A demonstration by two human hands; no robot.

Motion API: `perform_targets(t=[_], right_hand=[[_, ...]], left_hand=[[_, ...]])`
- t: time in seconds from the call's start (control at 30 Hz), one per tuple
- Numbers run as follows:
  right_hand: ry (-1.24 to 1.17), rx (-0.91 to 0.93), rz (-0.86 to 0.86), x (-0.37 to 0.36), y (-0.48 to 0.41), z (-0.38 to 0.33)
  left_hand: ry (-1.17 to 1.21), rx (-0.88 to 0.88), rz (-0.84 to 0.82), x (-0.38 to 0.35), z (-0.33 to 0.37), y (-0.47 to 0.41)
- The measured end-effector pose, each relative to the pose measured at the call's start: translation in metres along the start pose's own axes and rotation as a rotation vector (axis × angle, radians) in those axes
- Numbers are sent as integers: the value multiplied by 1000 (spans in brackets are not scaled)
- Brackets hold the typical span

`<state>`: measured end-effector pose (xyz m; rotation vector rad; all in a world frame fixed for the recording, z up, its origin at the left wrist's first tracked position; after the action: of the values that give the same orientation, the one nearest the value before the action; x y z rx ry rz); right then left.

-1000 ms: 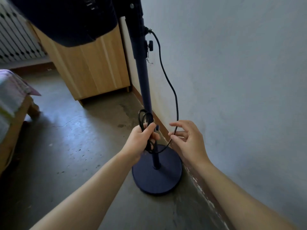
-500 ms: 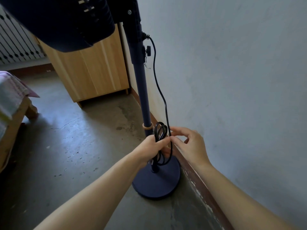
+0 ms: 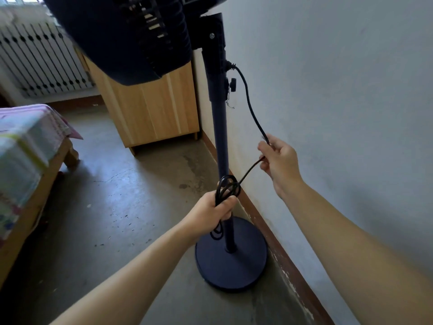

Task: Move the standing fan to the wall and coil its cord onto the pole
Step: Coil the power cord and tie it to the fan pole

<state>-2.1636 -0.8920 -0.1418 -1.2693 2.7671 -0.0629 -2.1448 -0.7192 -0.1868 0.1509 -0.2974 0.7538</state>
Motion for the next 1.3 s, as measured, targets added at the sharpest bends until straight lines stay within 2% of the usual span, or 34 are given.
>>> perform_targets(t=[0.23,0.43,0.67,0.77,0.97,1.3], right_hand=[[100,86,30,7,-1,-7],[283,148,-30,3,1,-14],[555,248,-4,-1,11,-31],[659,289,-15,-1,11,-33],[619,354,17,1,12,-36],[606,298,-62,4,17,-42]], left_hand=[[260,-156,135,18,35,-9],[648,-37,220,10,43,-36],[598,29,157,-8,55,-67],[588,-16,102,-10,59,-73],[484,-65,257,-3,71,-83],[430,3,329,-5,80,-86]])
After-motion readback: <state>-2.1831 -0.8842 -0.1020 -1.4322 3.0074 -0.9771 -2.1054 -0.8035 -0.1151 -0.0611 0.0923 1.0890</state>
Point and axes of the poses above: each hand's wrist, its own y-axis away from the middle knuckle, its own x-axis out of the back of the hand, z = x × y, the point moved 4 cm from there along -y, towards the middle knuckle
